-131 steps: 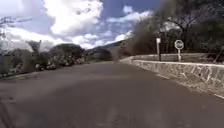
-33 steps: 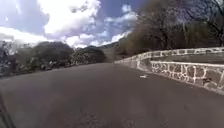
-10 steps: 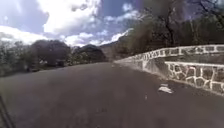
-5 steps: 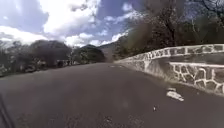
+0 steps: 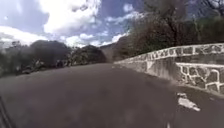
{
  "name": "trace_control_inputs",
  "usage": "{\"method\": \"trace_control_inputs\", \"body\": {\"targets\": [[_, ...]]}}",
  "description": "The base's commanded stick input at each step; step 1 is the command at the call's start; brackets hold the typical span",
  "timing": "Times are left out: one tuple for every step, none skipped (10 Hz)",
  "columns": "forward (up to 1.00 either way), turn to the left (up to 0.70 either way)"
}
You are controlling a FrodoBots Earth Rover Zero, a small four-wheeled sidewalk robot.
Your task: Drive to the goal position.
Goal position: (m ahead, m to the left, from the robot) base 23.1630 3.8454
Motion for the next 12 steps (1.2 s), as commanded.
{"method": "trace_control_inputs", "body": {"targets": [[0.7,0.0],[0.7,0.0],[0.7,0.0],[0.7,0.0],[0.7,0.0],[0.7,0.0],[0.7,0.0],[0.7,0.0],[0.7,0.0],[0.7,0.0],[0.7,0.0],[0.7,0.0]]}}
